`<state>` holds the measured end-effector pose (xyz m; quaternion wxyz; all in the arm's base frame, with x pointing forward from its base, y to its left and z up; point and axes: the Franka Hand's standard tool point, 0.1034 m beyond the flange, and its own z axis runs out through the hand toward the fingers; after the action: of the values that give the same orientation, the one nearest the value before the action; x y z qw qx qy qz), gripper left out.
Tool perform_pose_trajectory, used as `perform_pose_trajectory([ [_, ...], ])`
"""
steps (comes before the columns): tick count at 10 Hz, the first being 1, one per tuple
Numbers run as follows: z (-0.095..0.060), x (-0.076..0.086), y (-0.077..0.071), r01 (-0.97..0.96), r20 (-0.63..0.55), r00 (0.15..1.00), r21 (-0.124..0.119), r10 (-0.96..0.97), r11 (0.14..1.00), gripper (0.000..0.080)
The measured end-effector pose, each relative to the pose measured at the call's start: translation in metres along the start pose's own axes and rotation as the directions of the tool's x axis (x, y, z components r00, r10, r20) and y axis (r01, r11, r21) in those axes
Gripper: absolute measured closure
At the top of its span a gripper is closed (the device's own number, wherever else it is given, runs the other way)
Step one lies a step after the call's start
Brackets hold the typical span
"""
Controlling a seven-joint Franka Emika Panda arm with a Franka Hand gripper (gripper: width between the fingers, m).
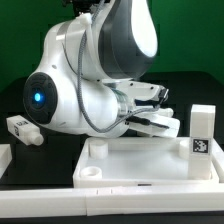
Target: Assemble desk
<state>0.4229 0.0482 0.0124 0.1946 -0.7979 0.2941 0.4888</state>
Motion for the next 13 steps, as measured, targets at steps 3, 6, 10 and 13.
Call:
perform_pose_trajectory([
  [3, 0.0, 0.0, 0.0, 0.001, -0.003, 1.0, 0.0, -0.001, 1.0, 0.0516],
  [6, -0.032, -0.023, -0.004, 0.026, 0.0, 1.0, 0.015, -0.026, 1.0, 0.0515],
  [10, -0.104, -0.056, -0.03, 0.117, -0.313, 0.944, 0.036, -0.1, 0.993, 0.0515],
  [13, -0.134, -0.066, -0.039, 0.184, -0.478, 0.866, 0.035, -0.145, 0.982, 0.0515],
])
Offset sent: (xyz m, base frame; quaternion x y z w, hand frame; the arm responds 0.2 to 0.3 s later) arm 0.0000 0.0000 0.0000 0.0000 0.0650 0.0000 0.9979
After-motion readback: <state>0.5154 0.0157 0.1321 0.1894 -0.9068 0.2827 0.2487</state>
